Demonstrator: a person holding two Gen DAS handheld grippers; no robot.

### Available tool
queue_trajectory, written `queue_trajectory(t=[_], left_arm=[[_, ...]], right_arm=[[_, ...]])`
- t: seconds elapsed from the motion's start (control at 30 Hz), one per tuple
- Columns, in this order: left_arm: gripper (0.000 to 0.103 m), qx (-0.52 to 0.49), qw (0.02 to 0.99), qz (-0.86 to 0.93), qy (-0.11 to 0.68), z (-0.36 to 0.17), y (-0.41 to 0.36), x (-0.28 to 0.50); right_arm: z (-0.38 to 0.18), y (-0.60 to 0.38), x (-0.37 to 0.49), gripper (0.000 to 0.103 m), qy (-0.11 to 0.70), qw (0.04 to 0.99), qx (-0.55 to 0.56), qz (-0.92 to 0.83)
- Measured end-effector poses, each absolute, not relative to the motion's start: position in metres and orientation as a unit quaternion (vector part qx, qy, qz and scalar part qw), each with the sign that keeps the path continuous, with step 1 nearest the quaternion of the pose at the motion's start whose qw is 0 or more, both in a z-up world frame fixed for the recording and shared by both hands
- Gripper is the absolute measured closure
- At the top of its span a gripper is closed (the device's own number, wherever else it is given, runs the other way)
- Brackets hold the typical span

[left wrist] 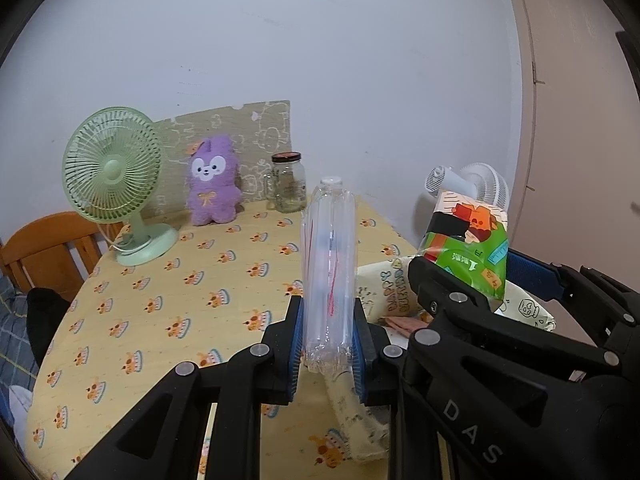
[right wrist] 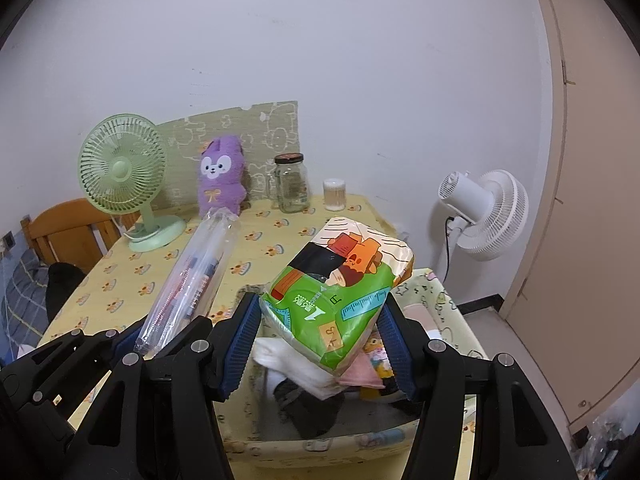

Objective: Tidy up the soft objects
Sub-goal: 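Lift the green tissue pack and clear straws and carry both over the fabric box, then open the right tool to drop the tissue pack while the left tool drops the straws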

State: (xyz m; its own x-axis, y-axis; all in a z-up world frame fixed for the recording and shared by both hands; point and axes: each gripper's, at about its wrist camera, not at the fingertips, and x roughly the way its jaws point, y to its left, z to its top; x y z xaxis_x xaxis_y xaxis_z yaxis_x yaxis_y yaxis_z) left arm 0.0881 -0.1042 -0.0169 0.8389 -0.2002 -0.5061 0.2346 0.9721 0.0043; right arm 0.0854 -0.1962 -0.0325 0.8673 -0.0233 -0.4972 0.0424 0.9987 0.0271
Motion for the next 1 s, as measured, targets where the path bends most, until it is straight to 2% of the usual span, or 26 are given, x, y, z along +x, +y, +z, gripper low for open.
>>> queue_trajectory(t=[0.57, 0.83, 0.87, 0.9, 1.0], left_arm=[[0.083, 0.047, 0.946, -0.154, 0.28, -0.03, -0.146, 0.104], [0.077, 0.062, 0.938, -0.169, 0.297, -0.04, -0.161, 0.111], [0.074, 0.065, 0.937, -0.168, 0.299, -0.042, -0.163, 0.112], [0.066, 0.066, 0.937, -0.168, 0.301, -0.043, -0.163, 0.112], [0.055, 0.073, 0.935, -0.164, 0.304, -0.045, -0.166, 0.113]], right_arm=[[-0.046, -0.235, 0.097, 0.041, 0.273, 0.96, 0.025, -0.052], [-0.058, -0.249, 0.103, 0.041, 0.289, 0.955, 0.032, -0.064], [-0.059, -0.25, 0.104, 0.041, 0.291, 0.954, 0.034, -0.064], [-0.061, -0.251, 0.104, 0.041, 0.292, 0.953, 0.035, -0.065], [-0.064, -0.254, 0.106, 0.041, 0.297, 0.952, 0.039, -0.065]])
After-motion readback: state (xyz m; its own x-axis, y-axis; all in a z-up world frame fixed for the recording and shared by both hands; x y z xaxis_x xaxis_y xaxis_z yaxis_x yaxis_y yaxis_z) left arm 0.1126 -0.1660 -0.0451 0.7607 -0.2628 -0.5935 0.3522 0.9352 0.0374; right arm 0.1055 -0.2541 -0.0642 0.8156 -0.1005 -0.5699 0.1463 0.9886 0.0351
